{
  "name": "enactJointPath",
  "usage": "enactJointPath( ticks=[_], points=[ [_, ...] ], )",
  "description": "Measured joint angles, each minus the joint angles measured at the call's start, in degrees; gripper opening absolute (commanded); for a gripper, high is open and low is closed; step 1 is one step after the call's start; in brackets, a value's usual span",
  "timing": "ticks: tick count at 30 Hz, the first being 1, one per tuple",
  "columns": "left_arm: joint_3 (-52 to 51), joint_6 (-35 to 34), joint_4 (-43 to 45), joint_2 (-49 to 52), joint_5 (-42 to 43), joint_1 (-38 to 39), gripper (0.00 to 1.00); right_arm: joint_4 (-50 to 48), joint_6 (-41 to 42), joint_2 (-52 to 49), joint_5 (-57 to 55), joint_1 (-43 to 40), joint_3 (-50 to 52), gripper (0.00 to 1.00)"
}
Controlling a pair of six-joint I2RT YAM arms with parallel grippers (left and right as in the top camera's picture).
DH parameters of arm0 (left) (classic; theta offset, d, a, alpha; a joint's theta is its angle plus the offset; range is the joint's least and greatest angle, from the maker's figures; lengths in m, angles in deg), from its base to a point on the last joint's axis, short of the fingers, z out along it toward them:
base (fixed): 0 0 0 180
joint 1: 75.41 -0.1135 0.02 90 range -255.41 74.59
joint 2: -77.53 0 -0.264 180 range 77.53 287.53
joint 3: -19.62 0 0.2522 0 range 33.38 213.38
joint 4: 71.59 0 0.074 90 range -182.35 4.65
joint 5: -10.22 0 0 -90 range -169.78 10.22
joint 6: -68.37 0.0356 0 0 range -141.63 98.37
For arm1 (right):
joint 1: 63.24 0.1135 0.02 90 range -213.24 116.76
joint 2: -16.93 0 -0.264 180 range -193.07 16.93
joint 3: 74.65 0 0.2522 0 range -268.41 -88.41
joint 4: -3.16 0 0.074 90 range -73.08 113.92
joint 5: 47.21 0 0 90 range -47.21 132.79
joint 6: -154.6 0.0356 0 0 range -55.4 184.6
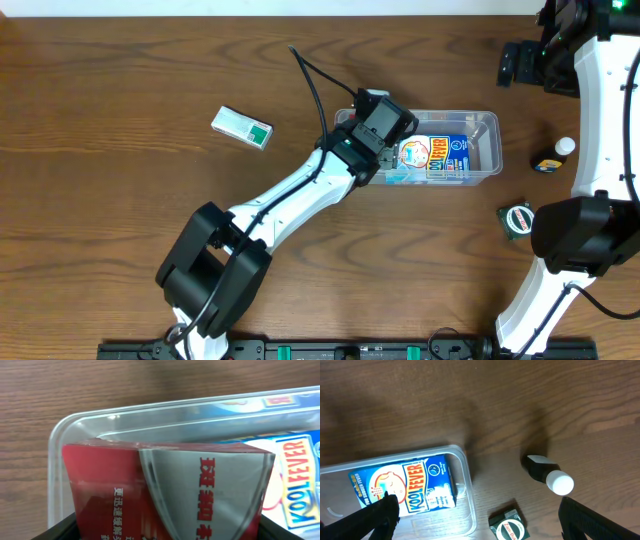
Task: Pack container
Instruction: 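Carry the red box with the left gripper into the container and release, then move the left gripper to the white-green medicine box and grasp it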
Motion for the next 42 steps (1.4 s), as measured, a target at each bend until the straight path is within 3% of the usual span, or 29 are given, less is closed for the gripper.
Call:
enactJointPath(
  ticks=[7, 15, 25, 28, 34, 40, 42],
  points=[
    [0.0, 0.35, -1.07, 0.31, -2.43, 0.0, 0.84, 0.0, -0.02, 0.0, 0.0, 0.0, 0.0, 0.99],
    [0.02, 0.57, -1.6, 0.31, -2.58, 0.02, 0.92, 0.02, 0.0, 0.0, -0.02, 0.0, 0.0, 0.99],
    [0.07, 0.59, -2.4, 0.31, -2.58, 0.02, 0.92, 0.0, 0.0, 0.0, 0.0, 0.0, 0.0, 0.99],
    [0.07, 0.57, -2.45, 0.31, -2.64, 0.02, 0.83, 0.0, 0.0, 0.0, 0.0, 0.0, 0.0, 0.99],
    [1.57, 0.81, -7.13, 0.2, -2.93, -0.02, 0.83, 0.0, 0.0, 0.0, -0.02, 0.0, 0.0, 0.99],
    [5.44, 0.83, -17.9, -4.46, -2.93, -2.8, 0.98, 0.0, -0.02, 0.0, -0.02, 0.0, 0.0, 0.99],
    [6.14, 0.83, -21.27, -8.07, -2.93, -5.64, 0.98, 0.0, 0.0, 0.0, -0.02, 0.0, 0.0, 0.99]
  ],
)
